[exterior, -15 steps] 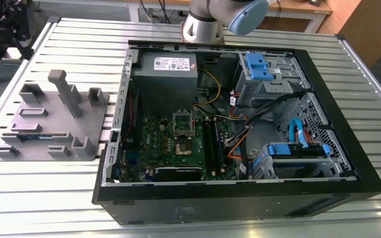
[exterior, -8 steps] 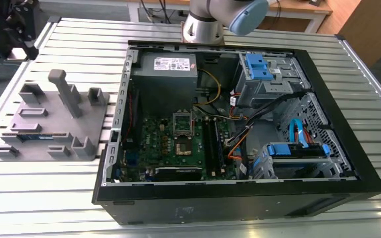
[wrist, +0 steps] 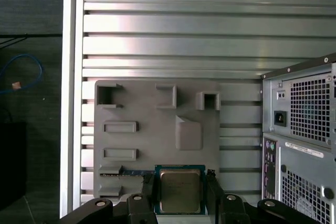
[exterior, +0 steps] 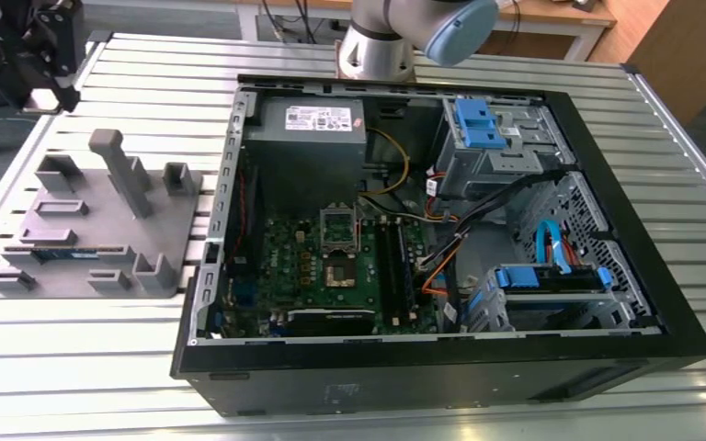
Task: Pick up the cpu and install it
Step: 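Pick up the cpu and move it towards the insertion slot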
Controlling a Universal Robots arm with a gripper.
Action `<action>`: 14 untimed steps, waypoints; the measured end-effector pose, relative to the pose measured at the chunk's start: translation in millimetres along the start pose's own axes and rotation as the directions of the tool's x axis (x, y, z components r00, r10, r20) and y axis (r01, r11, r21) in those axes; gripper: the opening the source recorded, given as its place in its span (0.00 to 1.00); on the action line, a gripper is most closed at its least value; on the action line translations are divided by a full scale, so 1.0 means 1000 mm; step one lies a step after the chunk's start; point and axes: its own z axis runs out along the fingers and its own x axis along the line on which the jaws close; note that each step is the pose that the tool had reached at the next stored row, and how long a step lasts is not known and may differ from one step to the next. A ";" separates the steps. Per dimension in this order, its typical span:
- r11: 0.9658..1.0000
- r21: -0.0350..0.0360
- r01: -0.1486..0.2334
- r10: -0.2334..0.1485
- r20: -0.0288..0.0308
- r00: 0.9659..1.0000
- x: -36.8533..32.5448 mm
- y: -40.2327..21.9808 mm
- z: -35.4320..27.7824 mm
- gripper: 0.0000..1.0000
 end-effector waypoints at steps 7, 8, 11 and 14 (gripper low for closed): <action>1.000 0.000 0.000 0.000 0.000 1.000 -0.0070 0.0000 0.0001 0.47; 1.000 0.000 0.000 0.000 0.000 1.000 -0.0080 0.0000 0.0001 0.47; 1.000 0.000 0.000 0.000 0.000 1.000 -0.0108 0.0001 0.0002 0.47; 1.000 0.000 0.000 0.000 0.000 1.000 -0.0137 0.0001 0.0002 0.47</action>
